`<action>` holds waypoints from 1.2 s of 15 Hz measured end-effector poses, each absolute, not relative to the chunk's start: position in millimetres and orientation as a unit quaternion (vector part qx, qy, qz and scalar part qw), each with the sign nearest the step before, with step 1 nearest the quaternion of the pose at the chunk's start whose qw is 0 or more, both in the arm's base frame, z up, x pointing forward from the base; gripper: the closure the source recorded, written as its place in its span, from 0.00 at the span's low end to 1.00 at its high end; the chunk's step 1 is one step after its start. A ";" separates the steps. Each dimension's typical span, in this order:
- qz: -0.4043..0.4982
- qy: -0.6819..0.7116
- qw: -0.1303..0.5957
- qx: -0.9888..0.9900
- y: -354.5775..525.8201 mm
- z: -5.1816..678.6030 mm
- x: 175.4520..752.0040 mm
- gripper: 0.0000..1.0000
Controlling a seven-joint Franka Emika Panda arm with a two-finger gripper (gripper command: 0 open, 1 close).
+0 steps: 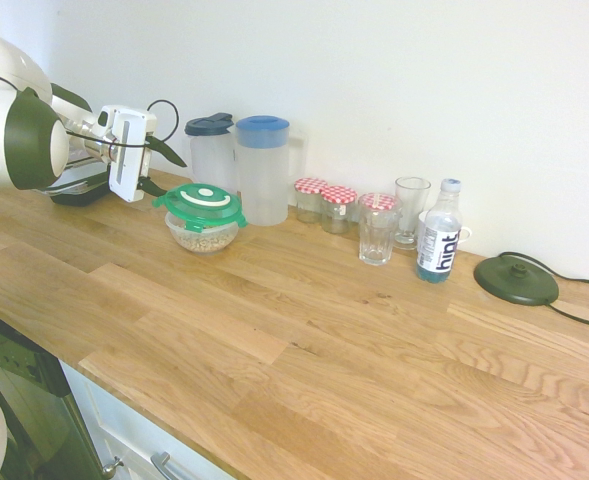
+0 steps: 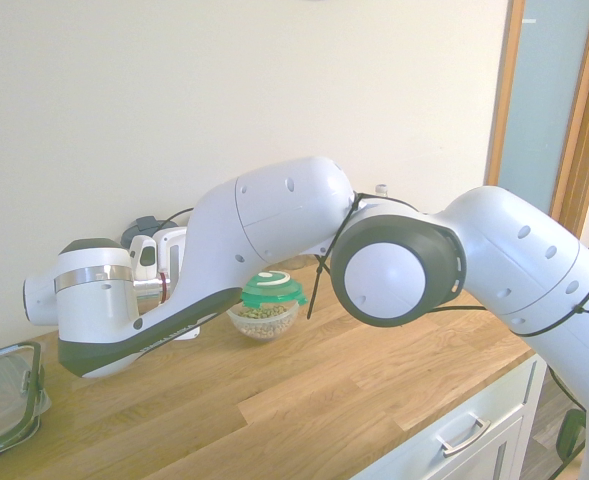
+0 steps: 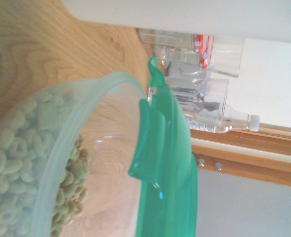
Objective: Cover the lid of food container
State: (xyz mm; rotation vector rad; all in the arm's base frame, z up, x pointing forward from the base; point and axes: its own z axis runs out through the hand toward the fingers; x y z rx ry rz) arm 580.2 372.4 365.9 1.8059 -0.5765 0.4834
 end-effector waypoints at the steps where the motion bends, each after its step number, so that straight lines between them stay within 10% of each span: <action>1: 0.194 -0.247 0.550 0.774 375.1 367.3 578.1 0.00; 18: -0.019 -0.248 0.204 0.947 309.5 529.5 561.1 0.00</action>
